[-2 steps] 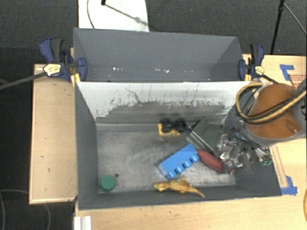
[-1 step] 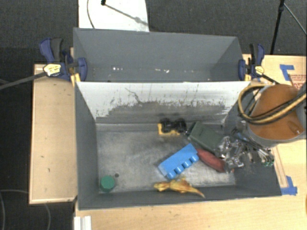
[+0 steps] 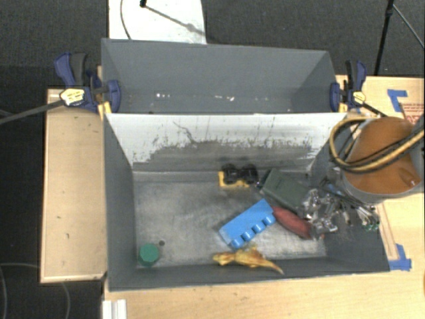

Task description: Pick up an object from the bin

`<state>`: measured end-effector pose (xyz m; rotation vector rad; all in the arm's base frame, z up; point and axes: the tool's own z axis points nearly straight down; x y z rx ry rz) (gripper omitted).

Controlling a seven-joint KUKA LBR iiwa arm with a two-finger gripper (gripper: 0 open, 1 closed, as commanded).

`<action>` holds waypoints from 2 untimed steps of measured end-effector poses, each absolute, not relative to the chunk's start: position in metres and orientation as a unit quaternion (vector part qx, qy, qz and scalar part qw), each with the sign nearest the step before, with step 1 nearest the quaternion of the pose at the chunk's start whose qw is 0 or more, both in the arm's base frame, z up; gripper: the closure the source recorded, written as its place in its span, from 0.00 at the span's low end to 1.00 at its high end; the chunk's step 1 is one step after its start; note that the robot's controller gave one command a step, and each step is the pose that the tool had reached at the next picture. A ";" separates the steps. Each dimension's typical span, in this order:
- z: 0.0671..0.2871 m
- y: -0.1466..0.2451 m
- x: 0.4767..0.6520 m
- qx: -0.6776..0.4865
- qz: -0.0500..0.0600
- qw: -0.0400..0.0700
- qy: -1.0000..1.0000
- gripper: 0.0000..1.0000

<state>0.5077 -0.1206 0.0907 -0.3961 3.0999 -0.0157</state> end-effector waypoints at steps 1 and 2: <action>0.091 -0.121 0.508 -0.129 -0.005 0.008 0.992 1.00; 0.091 -0.120 0.508 -0.131 -0.005 0.008 0.991 1.00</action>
Offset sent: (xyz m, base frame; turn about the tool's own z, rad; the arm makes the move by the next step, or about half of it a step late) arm 0.0000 0.0000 0.0000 0.0000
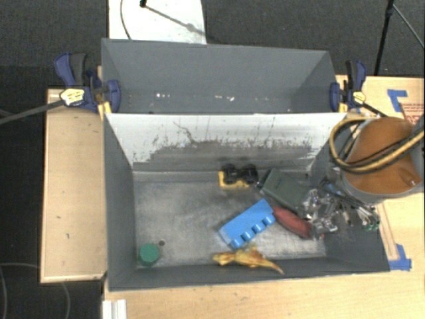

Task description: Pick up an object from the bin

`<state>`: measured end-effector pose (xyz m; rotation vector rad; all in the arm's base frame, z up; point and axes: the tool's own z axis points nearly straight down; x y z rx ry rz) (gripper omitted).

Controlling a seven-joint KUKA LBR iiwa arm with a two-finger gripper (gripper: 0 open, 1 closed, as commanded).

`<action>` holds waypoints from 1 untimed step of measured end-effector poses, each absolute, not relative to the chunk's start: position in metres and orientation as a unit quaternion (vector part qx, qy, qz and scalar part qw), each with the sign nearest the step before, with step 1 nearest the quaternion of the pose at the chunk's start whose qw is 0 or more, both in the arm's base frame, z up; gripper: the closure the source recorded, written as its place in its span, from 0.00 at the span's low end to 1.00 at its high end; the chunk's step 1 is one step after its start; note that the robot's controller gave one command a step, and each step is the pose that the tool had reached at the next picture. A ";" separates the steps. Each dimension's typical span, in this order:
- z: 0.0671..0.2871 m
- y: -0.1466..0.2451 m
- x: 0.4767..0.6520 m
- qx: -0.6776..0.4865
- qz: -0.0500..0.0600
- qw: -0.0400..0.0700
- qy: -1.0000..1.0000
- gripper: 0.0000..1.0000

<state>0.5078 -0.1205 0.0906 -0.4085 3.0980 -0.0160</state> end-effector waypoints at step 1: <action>0.091 -0.120 0.508 -0.132 -0.005 0.008 0.991 1.00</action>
Offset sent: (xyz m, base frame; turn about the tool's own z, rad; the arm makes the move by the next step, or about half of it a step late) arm 0.0000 0.0000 0.0000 0.0000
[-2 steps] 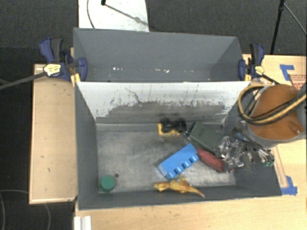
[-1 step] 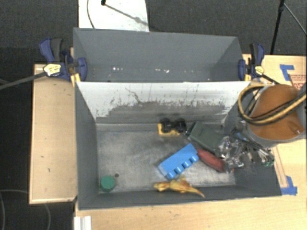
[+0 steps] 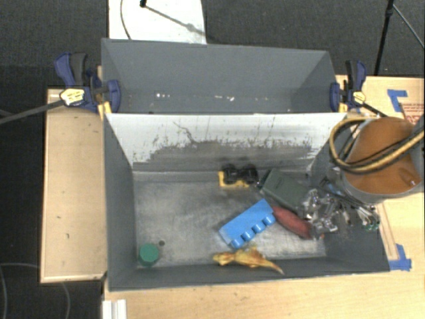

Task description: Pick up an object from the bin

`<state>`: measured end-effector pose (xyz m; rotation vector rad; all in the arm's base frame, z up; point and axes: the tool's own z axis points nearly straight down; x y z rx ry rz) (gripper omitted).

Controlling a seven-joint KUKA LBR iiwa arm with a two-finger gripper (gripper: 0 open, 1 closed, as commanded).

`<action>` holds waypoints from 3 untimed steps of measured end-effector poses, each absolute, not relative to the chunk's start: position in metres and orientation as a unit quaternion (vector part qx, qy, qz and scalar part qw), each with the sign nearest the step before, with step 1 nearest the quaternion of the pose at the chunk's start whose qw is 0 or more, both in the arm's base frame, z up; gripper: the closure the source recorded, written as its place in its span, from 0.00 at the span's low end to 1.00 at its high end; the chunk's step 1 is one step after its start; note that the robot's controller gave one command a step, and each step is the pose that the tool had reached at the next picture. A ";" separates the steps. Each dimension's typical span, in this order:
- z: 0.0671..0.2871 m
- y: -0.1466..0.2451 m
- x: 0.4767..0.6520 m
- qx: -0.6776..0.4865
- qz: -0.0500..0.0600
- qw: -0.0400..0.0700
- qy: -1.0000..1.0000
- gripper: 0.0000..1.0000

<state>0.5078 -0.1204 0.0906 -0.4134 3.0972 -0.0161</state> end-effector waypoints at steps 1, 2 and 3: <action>0.091 -0.120 0.508 -0.134 -0.005 0.008 0.991 1.00; 0.091 -0.120 0.508 -0.135 -0.005 0.009 0.991 1.00; 0.091 -0.120 0.508 -0.136 -0.005 0.009 0.991 1.00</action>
Offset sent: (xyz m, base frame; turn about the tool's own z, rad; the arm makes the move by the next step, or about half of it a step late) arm 0.0000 0.0000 0.0000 0.0000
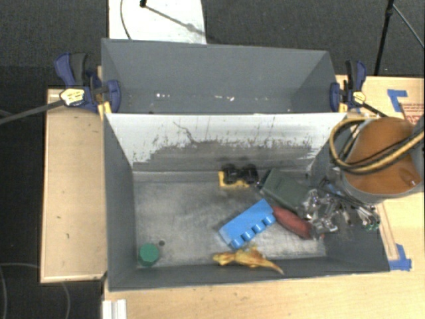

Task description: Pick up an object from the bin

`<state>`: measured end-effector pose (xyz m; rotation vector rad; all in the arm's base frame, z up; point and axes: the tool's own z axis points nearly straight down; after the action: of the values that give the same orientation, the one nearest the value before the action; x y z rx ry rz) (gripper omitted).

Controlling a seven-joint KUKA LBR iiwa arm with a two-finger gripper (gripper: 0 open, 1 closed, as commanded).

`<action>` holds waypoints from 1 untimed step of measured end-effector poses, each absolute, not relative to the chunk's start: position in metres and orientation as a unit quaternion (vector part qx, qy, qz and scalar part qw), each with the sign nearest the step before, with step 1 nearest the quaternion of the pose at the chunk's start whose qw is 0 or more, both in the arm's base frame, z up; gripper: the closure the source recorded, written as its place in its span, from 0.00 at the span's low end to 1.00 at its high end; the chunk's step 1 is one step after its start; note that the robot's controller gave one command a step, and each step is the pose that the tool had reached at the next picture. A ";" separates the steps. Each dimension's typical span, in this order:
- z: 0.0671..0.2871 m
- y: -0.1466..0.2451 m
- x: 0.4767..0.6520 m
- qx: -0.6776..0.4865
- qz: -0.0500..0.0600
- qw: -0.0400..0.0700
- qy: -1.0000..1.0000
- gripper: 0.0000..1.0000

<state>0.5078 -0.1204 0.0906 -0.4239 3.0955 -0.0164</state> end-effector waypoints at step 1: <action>0.091 -0.120 0.508 -0.136 -0.005 0.009 0.991 1.00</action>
Offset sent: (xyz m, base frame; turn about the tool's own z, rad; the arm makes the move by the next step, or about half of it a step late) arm -0.0056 0.0069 0.1452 0.0342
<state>0.5078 -0.1204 0.0906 -0.4247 3.0954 -0.0165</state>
